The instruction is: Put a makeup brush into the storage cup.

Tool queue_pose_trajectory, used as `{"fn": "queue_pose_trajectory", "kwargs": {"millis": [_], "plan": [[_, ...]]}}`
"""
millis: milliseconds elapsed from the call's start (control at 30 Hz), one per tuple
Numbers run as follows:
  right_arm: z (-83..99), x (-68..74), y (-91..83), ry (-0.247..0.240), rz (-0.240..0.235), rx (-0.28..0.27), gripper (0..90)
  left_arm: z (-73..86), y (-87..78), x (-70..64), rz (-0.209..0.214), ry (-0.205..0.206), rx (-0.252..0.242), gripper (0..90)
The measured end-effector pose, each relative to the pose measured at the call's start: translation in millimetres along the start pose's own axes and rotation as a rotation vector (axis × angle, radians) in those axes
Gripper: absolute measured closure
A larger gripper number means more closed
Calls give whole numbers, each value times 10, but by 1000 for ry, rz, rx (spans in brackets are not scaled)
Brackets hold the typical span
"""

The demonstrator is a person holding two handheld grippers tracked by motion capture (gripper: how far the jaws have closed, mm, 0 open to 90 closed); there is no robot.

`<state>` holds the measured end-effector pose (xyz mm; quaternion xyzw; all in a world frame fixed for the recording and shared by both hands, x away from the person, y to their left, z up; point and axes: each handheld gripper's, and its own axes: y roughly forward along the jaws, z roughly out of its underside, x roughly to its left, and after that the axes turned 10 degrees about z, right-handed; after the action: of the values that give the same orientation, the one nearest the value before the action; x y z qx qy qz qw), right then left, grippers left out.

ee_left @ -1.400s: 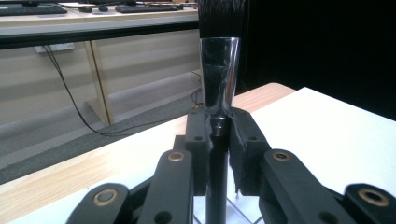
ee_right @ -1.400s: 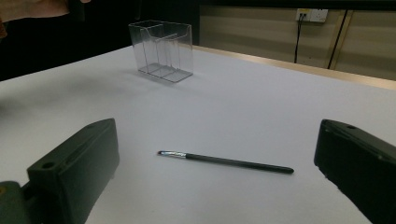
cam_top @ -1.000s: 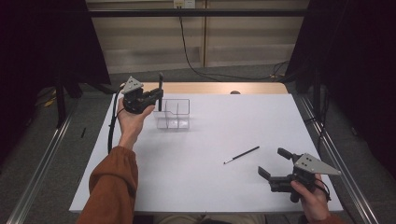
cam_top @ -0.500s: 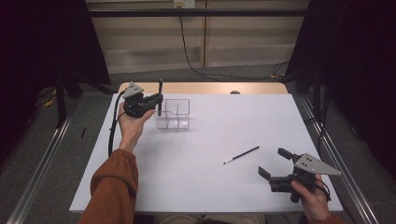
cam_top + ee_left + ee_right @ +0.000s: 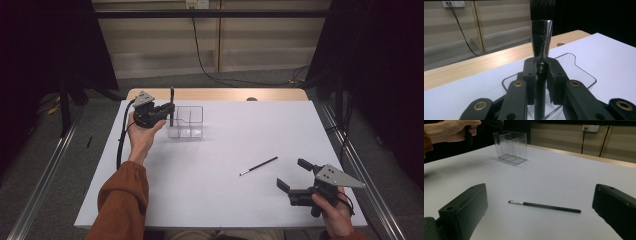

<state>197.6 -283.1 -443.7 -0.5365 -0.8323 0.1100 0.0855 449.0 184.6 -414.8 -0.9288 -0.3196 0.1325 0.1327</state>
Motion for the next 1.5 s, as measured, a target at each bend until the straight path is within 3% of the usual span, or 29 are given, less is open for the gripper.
{"fn": "queue_pose_trajectory", "kwargs": {"millis": [233, 767, 1133, 1500], "plan": [[1, -2, -1, 4, 3, -2, 0, 33, 2, 12, -9, -20, -3, 590], [13, -20, 7, 23, 35, -16, 0, -25, -120, -74, -20, -15, -21, 214], [30, -59, -22, 24, 68, -15, 0, -5, -336, -114, -13, -33, -55, 67], [28, -64, -24, 26, 72, -15, 0, 27, -538, -241, 8, -26, -79, 27]]}}
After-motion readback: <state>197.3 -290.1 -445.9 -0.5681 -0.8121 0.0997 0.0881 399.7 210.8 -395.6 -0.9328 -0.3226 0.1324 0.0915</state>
